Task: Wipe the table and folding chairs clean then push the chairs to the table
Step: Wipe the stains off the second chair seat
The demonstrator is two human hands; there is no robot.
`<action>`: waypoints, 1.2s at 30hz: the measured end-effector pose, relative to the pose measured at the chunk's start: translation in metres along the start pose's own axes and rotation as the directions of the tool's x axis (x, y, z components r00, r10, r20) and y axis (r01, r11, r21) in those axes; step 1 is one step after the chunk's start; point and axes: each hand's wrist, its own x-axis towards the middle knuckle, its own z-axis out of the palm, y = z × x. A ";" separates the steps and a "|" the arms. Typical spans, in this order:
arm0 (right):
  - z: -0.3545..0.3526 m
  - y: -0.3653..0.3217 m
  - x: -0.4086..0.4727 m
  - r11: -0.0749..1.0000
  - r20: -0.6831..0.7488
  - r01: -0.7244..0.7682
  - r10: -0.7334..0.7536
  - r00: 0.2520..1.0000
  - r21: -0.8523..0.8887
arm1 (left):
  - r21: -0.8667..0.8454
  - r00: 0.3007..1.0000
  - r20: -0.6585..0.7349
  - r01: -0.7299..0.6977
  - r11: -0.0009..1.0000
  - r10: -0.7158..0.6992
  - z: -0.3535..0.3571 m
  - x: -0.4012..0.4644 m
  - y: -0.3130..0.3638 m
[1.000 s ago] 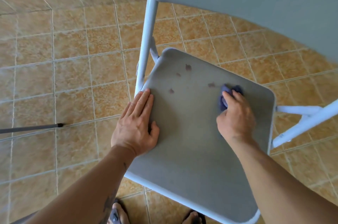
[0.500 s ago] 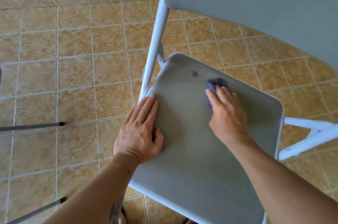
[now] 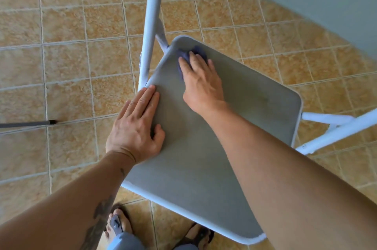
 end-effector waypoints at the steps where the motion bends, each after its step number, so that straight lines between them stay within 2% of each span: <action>1: -0.002 0.022 -0.010 0.997 0.004 -0.070 0.070 0.998 -0.015 | -0.006 1.000 0.010 0.000 1.000 0.000 0.003 -0.004 0.004; 4: -0.013 0.076 -0.038 0.967 -0.021 -0.236 0.235 0.972 -0.098 | -0.005 0.999 0.033 0.005 1.000 -0.005 0.010 -0.014 0.012; 6: -0.022 0.095 -0.050 0.928 0.041 -0.347 0.355 0.934 -0.131 | -0.007 0.999 0.041 0.012 1.000 -0.012 0.008 -0.016 0.010; 8: -0.026 0.100 -0.050 0.889 0.056 -0.450 0.455 0.889 -0.087 | -0.004 0.999 0.037 0.020 1.000 -0.019 0.006 -0.016 0.006; 9: -0.028 0.094 -0.049 0.889 0.020 -0.456 0.457 0.889 -0.043 | -0.002 0.999 0.037 0.022 1.000 -0.022 0.005 -0.016 0.005; 10: -0.030 0.082 -0.047 0.911 -0.024 -0.412 0.412 0.911 -0.002 | -0.001 0.999 0.037 0.026 1.000 -0.026 0.004 -0.016 0.003; 13: -0.018 0.030 -0.059 0.982 -0.054 -0.152 0.159 0.986 0.109 | 0.007 0.999 0.029 0.031 0.999 -0.032 0.002 -0.020 -0.003; 15: -0.009 0.017 -0.076 0.979 -0.080 -0.118 0.132 0.988 0.165 | 0.012 0.999 0.019 0.033 0.999 -0.034 0.000 -0.020 -0.006; 18: -0.005 0.060 -0.102 0.947 -0.070 -0.310 0.316 0.946 0.086 | 0.023 0.999 0.004 0.033 0.999 -0.033 0.000 -0.016 -0.001; 22: -0.013 0.126 -0.143 0.802 -0.056 -0.594 0.591 0.805 -0.062 | 0.032 1.000 0.003 0.019 0.999 -0.019 0.005 -0.010 0.007; 25: -0.016 0.119 -0.162 0.759 -0.005 -0.647 0.649 0.761 -0.069 | 0.044 1.000 0.012 0.007 0.999 -0.008 0.009 -0.016 0.011; 27: -0.022 0.098 -0.167 0.793 -0.010 -0.609 0.609 0.793 -0.022 | 0.042 0.999 -0.009 0.045 0.998 -0.045 0.010 -0.019 0.021; 29: -0.030 0.074 -0.155 0.872 -0.060 -0.484 0.488 0.871 0.068 | 0.013 0.996 -0.065 0.055 0.998 -0.054 0.006 -0.009 0.034; 31: -0.034 0.053 -0.131 0.952 -0.119 -0.280 0.294 0.948 0.124 | -0.003 0.993 -0.112 -0.034 0.999 0.034 0.001 0.012 0.042; 33: -0.030 0.043 -0.116 0.983 -0.084 -0.081 0.096 0.992 0.162 | 0.028 0.985 -0.097 -0.138 0.990 0.140 0.002 0.030 0.042; 35: -0.022 0.054 -0.123 0.984 -0.040 0.002 0.005 0.999 0.176 | 0.089 0.971 -0.059 -0.226 0.970 0.232 0.009 0.032 0.038; 36: -0.018 0.068 -0.132 0.988 -0.052 -0.010 0.018 0.998 0.155 | 0.107 0.967 -0.048 -0.242 0.964 0.249 0.014 0.029 0.038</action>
